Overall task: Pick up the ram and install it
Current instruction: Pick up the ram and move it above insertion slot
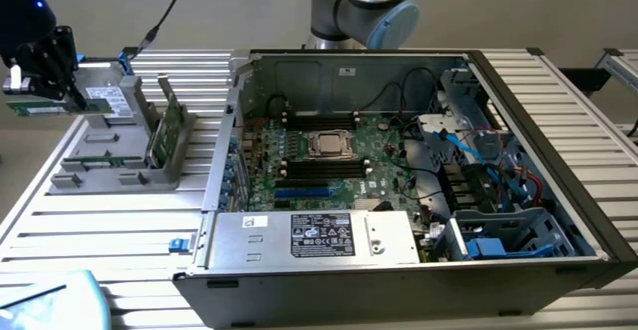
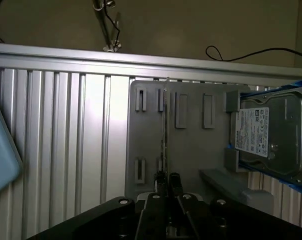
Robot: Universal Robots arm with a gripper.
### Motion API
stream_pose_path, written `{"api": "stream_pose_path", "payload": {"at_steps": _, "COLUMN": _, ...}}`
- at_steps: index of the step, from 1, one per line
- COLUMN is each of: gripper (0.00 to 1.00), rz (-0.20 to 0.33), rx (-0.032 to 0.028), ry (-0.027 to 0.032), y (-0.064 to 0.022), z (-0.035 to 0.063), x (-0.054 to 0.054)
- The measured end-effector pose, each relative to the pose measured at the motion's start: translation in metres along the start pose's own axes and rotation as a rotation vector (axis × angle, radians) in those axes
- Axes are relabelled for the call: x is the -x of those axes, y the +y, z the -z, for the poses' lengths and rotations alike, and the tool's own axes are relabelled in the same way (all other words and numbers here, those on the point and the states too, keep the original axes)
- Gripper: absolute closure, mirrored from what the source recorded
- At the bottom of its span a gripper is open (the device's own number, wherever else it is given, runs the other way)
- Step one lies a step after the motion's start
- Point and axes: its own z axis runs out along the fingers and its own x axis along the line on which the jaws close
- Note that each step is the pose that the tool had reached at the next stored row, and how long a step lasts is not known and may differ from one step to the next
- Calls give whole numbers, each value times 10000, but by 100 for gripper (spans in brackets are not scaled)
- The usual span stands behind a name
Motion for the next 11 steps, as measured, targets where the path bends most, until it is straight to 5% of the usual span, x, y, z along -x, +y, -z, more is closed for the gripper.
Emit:
{"api": "stream_pose_path", "payload": {"at_steps": 6, "gripper": 86, "rz": 6, "rx": 8, "ry": -117, "y": -106, "z": 132, "x": 12}}
{"api": "stream_pose_path", "payload": {"at_steps": 11, "gripper": 86, "rz": 7, "rx": 66, "ry": -272, "y": -229, "z": 256, "x": 22}}
